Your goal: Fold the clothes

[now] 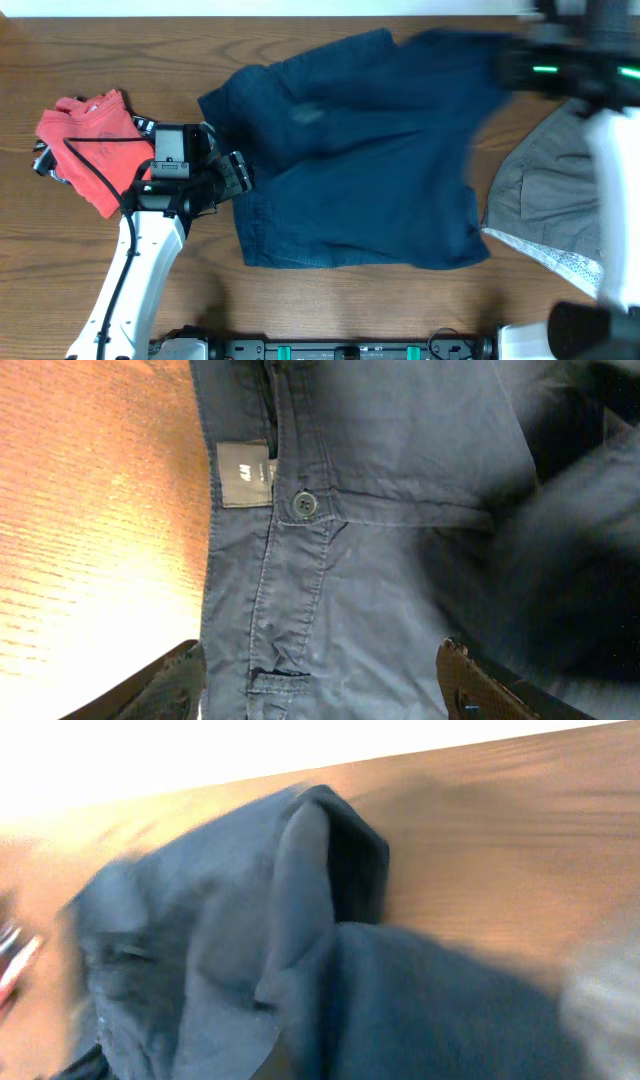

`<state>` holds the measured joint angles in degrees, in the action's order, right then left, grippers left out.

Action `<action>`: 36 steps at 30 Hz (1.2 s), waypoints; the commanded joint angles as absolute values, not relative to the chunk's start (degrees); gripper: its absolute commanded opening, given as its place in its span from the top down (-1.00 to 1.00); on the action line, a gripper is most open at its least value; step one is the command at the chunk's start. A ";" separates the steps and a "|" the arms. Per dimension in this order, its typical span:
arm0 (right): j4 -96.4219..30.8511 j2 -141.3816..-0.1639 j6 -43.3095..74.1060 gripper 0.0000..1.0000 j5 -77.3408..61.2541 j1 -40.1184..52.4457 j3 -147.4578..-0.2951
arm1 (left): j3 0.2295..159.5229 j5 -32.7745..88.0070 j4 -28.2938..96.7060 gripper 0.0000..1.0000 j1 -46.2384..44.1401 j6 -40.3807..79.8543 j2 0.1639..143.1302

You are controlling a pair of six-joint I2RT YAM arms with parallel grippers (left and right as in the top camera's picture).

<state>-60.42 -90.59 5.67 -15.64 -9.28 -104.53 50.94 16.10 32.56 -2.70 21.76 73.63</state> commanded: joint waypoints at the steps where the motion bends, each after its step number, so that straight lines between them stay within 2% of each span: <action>1: -64.75 -89.12 2.61 0.98 -10.70 -15.92 -104.90 | 50.76 15.33 32.53 -0.51 -2.42 20.58 73.82; 4: -69.32 -89.71 3.07 0.98 -5.28 -20.67 -104.38 | 50.76 15.33 32.62 -0.51 -2.42 20.58 73.82; 10: -72.36 -91.00 21.80 0.98 22.37 -26.94 -103.96 | 50.76 15.33 33.91 -0.51 -2.42 20.58 73.82; 18: -70.52 -90.98 29.39 0.98 35.40 -36.75 -104.16 | 50.76 15.33 36.05 -0.51 -2.42 20.58 73.82; 22: -70.57 -90.70 31.24 0.92 28.51 -38.61 -104.16 | 50.76 15.33 36.69 -0.51 -2.42 20.58 73.84; 24: -69.78 -90.70 29.10 0.81 16.19 -38.15 -104.16 | 50.76 15.33 36.67 -0.51 -2.42 20.60 73.84; 27: -68.58 -90.76 15.49 0.56 -8.03 -37.19 -104.14 | 50.76 15.33 36.75 -0.51 -2.42 20.60 73.84; 29: -69.38 -90.76 9.82 0.42 -17.89 -36.27 -104.14 | 50.76 15.35 37.10 -0.51 -2.42 20.60 73.84; 35: -71.44 -90.74 7.35 0.32 -19.84 -32.56 -104.14 | 50.76 15.33 38.89 -0.51 -2.42 20.58 73.84; 36: -71.55 -90.74 7.25 0.18 -18.55 -31.92 -104.14 | 50.74 15.33 39.05 -0.51 -2.42 20.58 73.84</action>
